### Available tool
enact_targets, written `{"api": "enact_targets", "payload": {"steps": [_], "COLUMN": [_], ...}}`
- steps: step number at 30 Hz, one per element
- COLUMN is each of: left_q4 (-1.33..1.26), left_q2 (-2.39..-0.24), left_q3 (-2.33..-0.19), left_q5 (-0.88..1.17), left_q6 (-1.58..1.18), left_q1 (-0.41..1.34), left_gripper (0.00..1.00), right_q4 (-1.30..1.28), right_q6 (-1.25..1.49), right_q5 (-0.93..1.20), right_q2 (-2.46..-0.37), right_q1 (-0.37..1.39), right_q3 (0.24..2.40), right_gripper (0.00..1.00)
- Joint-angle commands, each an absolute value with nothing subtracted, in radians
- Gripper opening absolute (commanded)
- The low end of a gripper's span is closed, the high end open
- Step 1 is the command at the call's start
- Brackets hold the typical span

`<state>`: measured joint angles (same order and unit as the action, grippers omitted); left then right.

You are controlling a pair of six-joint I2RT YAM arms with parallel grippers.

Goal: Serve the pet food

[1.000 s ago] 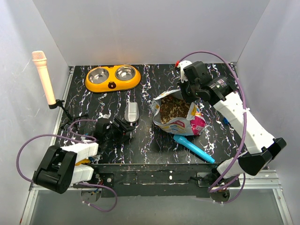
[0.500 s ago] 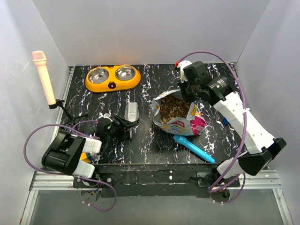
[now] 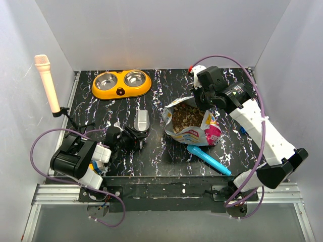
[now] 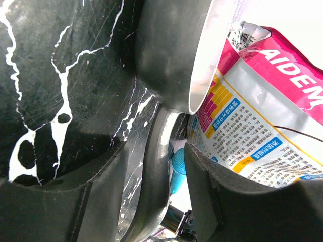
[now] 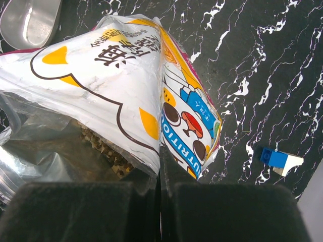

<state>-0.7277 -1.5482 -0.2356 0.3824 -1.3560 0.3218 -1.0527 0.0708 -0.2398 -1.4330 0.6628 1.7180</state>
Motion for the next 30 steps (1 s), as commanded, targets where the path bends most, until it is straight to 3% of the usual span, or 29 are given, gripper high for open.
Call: {"api": "enact_targets", "payload": {"steps": [1, 9, 15, 19, 21, 24, 30], "left_q4": [-0.677, -0.738, -0.781, -0.712, -0.655, -0.461, 0.264], "left_q2": [-1.566, -1.635, -1.626, -1.553, -1.493, -1.375, -1.131], "left_q3": [-0.218, -0.236, -0.213, -0.221, -0.238, -0.317, -0.608], "left_q5": [0.403, 0.446, 0.425, 0.410, 0.400, 0.429, 0.506], "left_q6": [-1.332, -1.325, -1.361, -1.345, -1.341, -1.299, -1.155], "left_q1": [0.321, 0.321, 0.319, 0.321, 0.319, 0.319, 0.318], "left_gripper": [0.47, 0.42, 0.23, 0.02, 0.00, 0.00, 0.00], "right_q4": [-0.985, -0.982, -0.983, -0.983, -0.983, -0.982, -0.974], "right_q6": [0.064, 0.063, 0.061, 0.058, 0.058, 0.058, 0.067], "right_q5": [-0.268, -0.272, -0.276, -0.278, -0.279, -0.279, -0.297], "right_q2": [-1.351, -1.353, -1.348, -1.348, -1.347, -1.348, -1.364], "right_q1": [0.669, 0.670, 0.670, 0.672, 0.672, 0.672, 0.675], "right_q3": [1.775, 1.775, 1.772, 1.769, 1.769, 1.769, 1.772], "right_gripper": [0.01, 0.01, 0.01, 0.01, 0.01, 0.01, 0.01]}}
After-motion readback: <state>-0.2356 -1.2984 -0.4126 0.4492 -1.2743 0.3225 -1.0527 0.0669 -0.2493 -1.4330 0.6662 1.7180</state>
